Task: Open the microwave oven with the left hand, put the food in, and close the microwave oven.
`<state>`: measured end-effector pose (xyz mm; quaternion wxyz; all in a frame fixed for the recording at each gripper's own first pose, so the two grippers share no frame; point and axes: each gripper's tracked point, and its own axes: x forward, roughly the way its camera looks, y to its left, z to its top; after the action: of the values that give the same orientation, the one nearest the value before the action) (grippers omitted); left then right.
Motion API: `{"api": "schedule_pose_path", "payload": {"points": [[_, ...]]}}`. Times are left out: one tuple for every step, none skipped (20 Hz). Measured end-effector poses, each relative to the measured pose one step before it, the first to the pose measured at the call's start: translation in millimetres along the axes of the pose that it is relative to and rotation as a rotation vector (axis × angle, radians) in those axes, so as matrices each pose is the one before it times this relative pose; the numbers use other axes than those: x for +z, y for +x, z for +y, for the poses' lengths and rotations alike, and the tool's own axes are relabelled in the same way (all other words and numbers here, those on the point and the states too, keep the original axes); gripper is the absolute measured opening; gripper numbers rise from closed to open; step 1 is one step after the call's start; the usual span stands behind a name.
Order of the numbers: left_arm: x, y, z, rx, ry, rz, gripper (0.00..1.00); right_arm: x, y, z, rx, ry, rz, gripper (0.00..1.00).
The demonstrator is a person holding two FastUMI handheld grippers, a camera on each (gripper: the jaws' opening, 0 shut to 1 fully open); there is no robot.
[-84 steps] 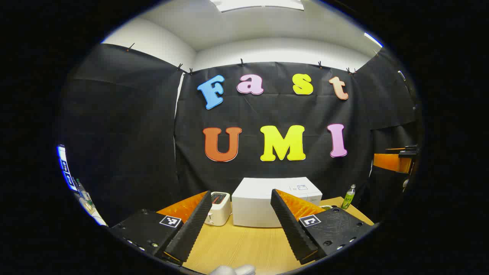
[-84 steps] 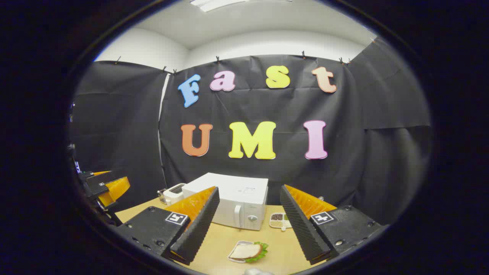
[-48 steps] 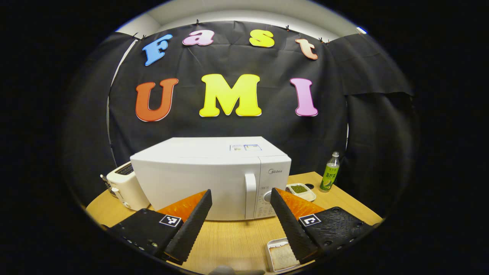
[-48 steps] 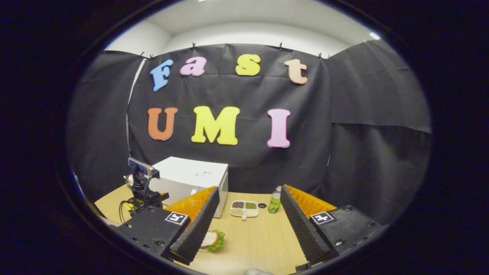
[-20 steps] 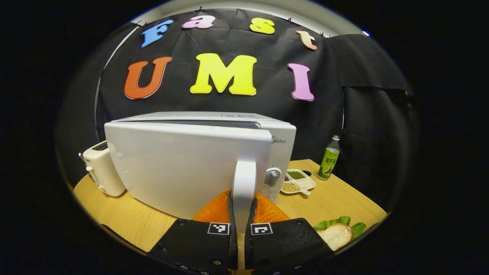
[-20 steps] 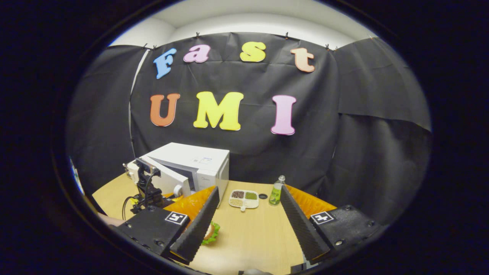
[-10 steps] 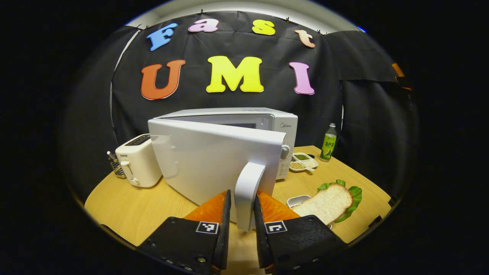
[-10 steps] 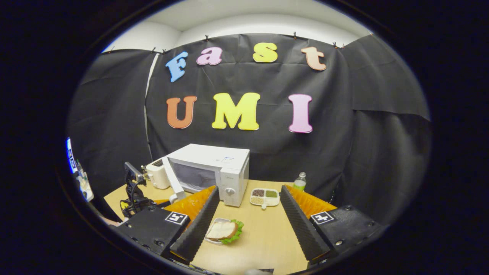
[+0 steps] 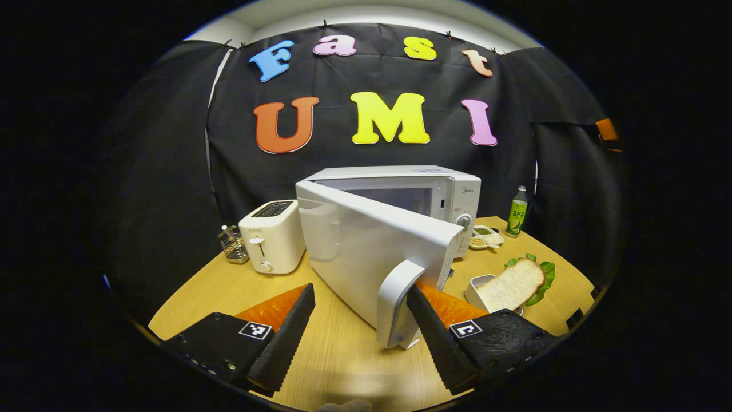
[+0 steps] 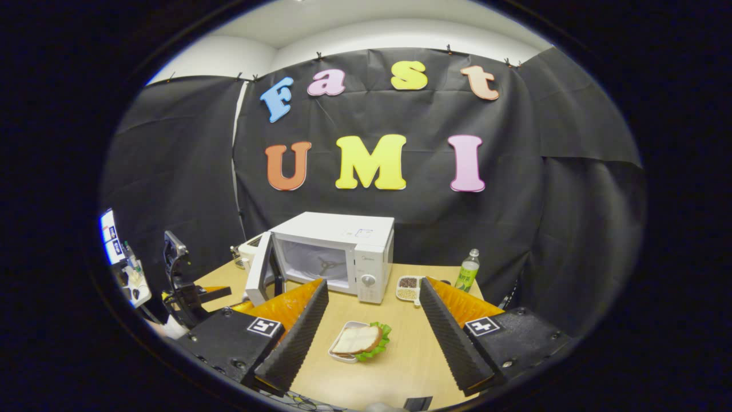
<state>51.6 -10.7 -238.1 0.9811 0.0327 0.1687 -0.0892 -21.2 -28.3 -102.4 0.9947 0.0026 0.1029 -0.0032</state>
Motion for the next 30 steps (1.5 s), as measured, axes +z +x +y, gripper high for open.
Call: {"api": "schedule_pose_path", "payload": {"points": [[-2.76,-6.28,11.32,0.01914,0.00154,0.00739,0.97,-2.61,2.06,2.59,0.00254,-0.00140,0.00221,0.94],[-3.06,-5.02,11.59,0.01948,0.00214,0.00806,0.97,-5.53,2.34,2.31,0.00087,-0.00150,0.00780,0.94],[-3.07,-5.51,12.22,0.01803,0.00031,0.00703,0.97,-3.98,2.34,2.76,0.00266,0.00191,0.00510,0.94],[-2.83,-5.03,12.92,0.02072,0.00134,0.00718,0.97,-5.04,2.14,2.53,0.00233,0.00280,0.00834,0.94],[-1.96,-3.49,12.84,0.02208,0.00257,0.00552,0.97,-5.24,2.45,2.27,0.00226,0.00236,0.00799,0.94],[-2.14,-4.84,12.48,0.02226,-0.00047,0.00475,0.97,-5.25,2.87,2.22,0.00178,0.00084,0.00732,0.94],[-1.04,-4.12,13.31,0.02200,-0.00152,0.00146,0.97,-5.02,2.54,1.21,-0.00047,0.00103,0.00791,0.94],[-0.73,-3.61,12.27,0.02094,0.00044,-0.00003,0.97,-6.27,3.67,0.61,0.00023,0.00238,0.00864,1.00],[-0.68,-3.08,10.79,0.01989,0.00379,-0.00086,0.97,-6.14,4.20,-0.27,-0.00341,0.00273,0.01085,1.00],[-1.94,-2.59,10.55,0.01704,0.00338,0.00605,0.97,-7.44,5.55,-0.38,-0.00107,0.00278,0.01227,1.00],[-1.37,-3.37,8.28,0.01425,0.00356,0.00352,0.97,-7.15,5.30,-2.71,-0.00528,0.00429,0.01545,1.00],[-0.42,-3.71,7.35,0.01046,0.00498,0.00042,0.97,-6.97,5.59,-1.76,0.00105,0.00944,0.01061,0.94],[-0.76,-4.07,4.38,0.00953,0.00753,0.00176,0.97,-8.48,6.20,-3.36,-0.00068,0.00840,0.01691,0.94],[-0.19,-3.79,4.97,0.00889,0.00710,0.00037,0.97,-9.51,7.07,-4.04,-0.00279,0.00506,0.01998,1.00],[0.66,-3.50,2.07,0.00587,0.00414,0.00130,0.97,-11.35,9.79,-6.30,0.00051,0.01302,0.02605,0.94],[1.38,-2.13,-0.60,0.00346,-0.00038,0.00321,0.97,-8.33,7.67,-3.77,0.00444,0.01297,0.01840,0.94],[2.29,-2.57,-0.53,0.00504,-0.00069,-0.00157,0.97,-10.13,10.29,-5.16,0.00601,0.01538,0.03022,0.94],[1.49,-6.36,-0.93,0.00349,-0.00154,-0.00053,0.97,-12.36,11.28,-4.73,0.01693,0.01767,0.03770,1.00],[3.09,-4.82,-2.25,0.00300,-0.00304,-0.00062,0.97,-9.50,11.78,-4.45,0.01767,0.01693,0.03365,0.94],[2.00,-3.79,-2.63,0.00347,-0.00341,0.00155,0.97,-10.39,11.65,-8.30,0.00783,0.02136,0.03745,1.00],[2.58,-1.49,-3.54,0.00793,-0.00405,0.00148,0.97,-8.34,12.60,-7.26,0.01468,0.02705,0.03424,0.94],[2.91,-3.78,-3.17,0.01165,-0.00516,0.00186,0.97,-6.10,11.60,-4.25,0.02567,0.02642,0.03355,1.00],[2.93,-2.94,-5.27,0.01426,-0.00522,0.00563,0.97,-8.36,15.53,-4.59,0.02896,0.03883,0.04650,1.00],[1.83,-2.61,-2.97,0.01595,-0.00246,0.00515,0.97,-6.62,10.49,-1.87,0.03083,0.03514,0.03676,0.82],[3.66,-2.86,-2.81,0.01532,-0.00140,0.00089,0.97,-2.80,9.78,-0.20,0.04251,0.04085,0.03486,0.92],[1.87,-2.72,-2.65,0.01858,-0.00758,0.00523,0.97,-1.85,8.98,-0.42,0.03892,0.04576,0.03770,0.89],[1.58,-3.69,-2.38,0.01841,-0.01220,0.00871,0.97,-1.97,8.29,1.64,0.04844,0.04452,0.03625,0.87],[2.23,-3.26,-1.53,0.02118,-0.01423,0.00737,0.97,-1.62,8.41,2.24,0.04326,0.03750,0.03443,0.73],[2.57,-3.13,-0.71,0.02232,-0.01024,0.00372,0.97,-0.84,7.01,-2.45,0.02715,0.02873,0.03326,0.73],[2.24,-4.57,-0.07,0.02416,-0.00953,0.00514,0.97,-0.76,5.60,-1.99,0.01965,0.02613,0.02884,0.68]]}}
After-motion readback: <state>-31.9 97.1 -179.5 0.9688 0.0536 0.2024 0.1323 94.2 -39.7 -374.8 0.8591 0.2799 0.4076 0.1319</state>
